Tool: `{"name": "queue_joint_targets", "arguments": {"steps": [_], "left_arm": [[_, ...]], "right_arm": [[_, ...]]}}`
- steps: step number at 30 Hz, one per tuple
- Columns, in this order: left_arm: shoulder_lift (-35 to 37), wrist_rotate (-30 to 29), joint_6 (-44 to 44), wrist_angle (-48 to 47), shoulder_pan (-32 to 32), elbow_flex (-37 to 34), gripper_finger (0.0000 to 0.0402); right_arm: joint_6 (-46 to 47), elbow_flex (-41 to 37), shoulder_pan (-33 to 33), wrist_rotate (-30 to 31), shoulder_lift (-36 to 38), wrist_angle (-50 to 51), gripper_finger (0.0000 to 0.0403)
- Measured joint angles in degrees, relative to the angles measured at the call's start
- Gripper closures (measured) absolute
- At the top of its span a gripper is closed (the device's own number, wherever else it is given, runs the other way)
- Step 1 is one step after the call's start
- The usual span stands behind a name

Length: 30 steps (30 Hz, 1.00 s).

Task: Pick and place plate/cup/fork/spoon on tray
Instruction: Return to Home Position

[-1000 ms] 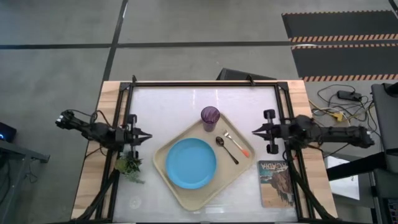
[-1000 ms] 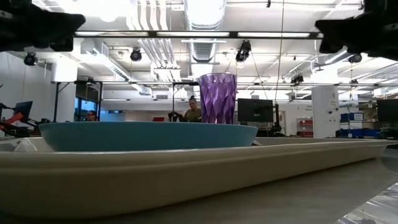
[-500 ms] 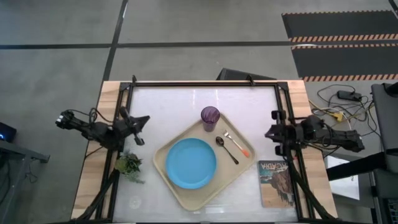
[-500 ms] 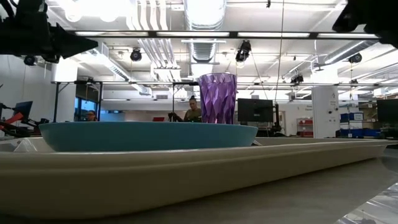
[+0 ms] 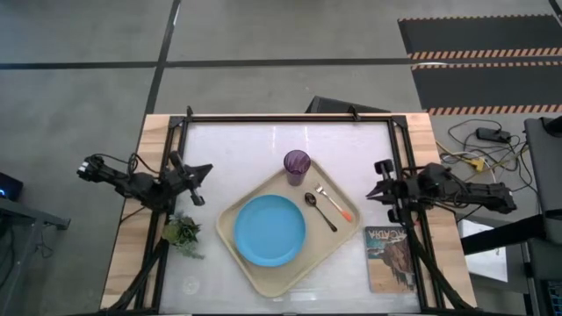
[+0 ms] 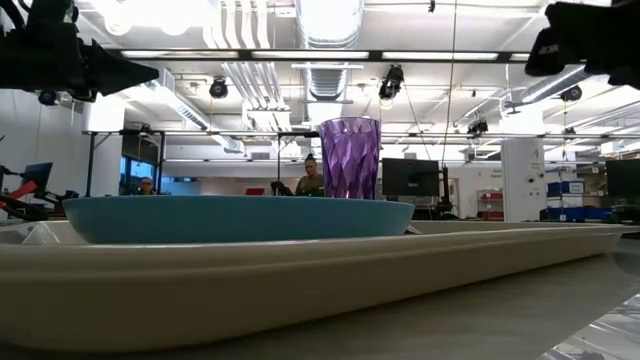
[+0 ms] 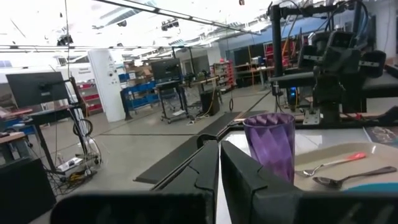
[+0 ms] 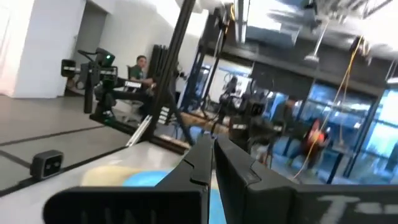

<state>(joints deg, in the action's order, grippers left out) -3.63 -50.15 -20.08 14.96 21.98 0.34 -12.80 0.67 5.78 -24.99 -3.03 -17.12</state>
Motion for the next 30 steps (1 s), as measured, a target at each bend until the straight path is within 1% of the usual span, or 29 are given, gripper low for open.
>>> {"name": "queue_joint_targets", "arguments": {"steps": [5, 11, 30], "left_arm": [[-0.04, 0.02, 0.00, -0.02, 0.00, -0.04, 0.0401], [-0.10, 0.02, 0.00, -0.02, 0.00, -0.07, 0.0401], [-0.47, 0.00, 0.00, -0.03, 0.02, -0.09, 0.0401]], "right_arm": [[4.79, -0.02, 0.00, 0.10, -1.33, 2.52, 0.0394], [8.58, -0.04, 0.00, 0.11, -2.45, 2.51, 0.0394], [9.25, -0.04, 0.00, 0.11, -2.36, 3.43, 0.0394]]}}
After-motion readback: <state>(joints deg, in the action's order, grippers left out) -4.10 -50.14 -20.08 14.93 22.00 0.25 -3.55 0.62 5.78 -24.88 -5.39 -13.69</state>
